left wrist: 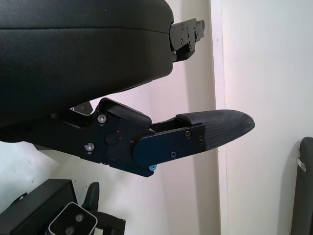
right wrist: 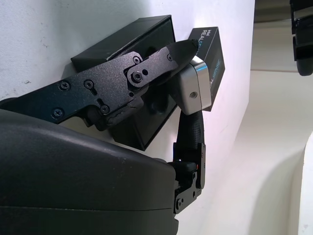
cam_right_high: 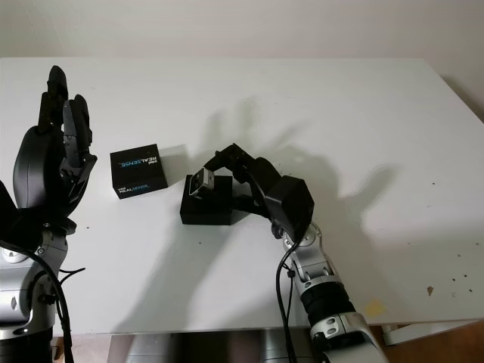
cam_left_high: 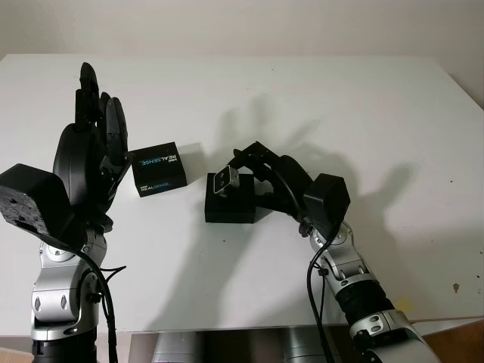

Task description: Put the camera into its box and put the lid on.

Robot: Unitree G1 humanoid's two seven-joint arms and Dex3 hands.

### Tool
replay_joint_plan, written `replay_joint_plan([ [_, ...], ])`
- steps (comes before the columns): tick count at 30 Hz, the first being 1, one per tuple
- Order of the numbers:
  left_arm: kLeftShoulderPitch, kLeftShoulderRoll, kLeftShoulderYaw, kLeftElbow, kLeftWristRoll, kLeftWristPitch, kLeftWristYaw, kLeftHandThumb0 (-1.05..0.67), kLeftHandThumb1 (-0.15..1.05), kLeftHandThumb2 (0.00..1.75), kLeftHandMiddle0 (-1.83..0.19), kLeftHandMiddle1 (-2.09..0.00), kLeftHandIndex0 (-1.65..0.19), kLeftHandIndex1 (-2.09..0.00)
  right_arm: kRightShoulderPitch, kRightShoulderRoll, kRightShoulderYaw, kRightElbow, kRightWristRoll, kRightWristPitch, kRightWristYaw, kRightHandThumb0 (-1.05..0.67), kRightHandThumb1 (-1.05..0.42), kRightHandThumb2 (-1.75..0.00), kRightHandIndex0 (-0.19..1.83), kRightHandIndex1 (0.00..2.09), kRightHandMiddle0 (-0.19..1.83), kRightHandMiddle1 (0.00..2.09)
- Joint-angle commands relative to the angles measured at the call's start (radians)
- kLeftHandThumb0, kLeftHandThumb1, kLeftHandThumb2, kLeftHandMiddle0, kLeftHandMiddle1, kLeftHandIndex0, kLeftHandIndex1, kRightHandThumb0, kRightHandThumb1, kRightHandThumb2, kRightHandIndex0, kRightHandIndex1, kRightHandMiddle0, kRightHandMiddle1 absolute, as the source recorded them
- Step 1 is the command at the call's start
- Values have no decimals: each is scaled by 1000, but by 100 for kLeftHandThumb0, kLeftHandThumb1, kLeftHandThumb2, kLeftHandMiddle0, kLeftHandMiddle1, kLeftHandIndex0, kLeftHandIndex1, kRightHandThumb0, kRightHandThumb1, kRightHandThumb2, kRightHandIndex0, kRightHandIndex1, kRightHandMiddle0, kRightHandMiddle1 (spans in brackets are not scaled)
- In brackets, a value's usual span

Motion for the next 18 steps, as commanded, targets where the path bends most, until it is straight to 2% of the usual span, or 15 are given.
replay_joint_plan([
  [1, 10, 9, 5, -16, 3, 3, 2, -77, 105, 63, 19, 0, 19, 0, -8, 7, 0, 18, -4, -17, -6, -45, -94, -6, 22, 5, 31, 159],
  [18, 14, 6, 8, -18, 1, 8, 1, -77, 105, 62, 19, 0, 19, 0, -16, 24, 0, 93, -38, -105, -73, -45, -95, -6, 20, 5, 27, 164],
])
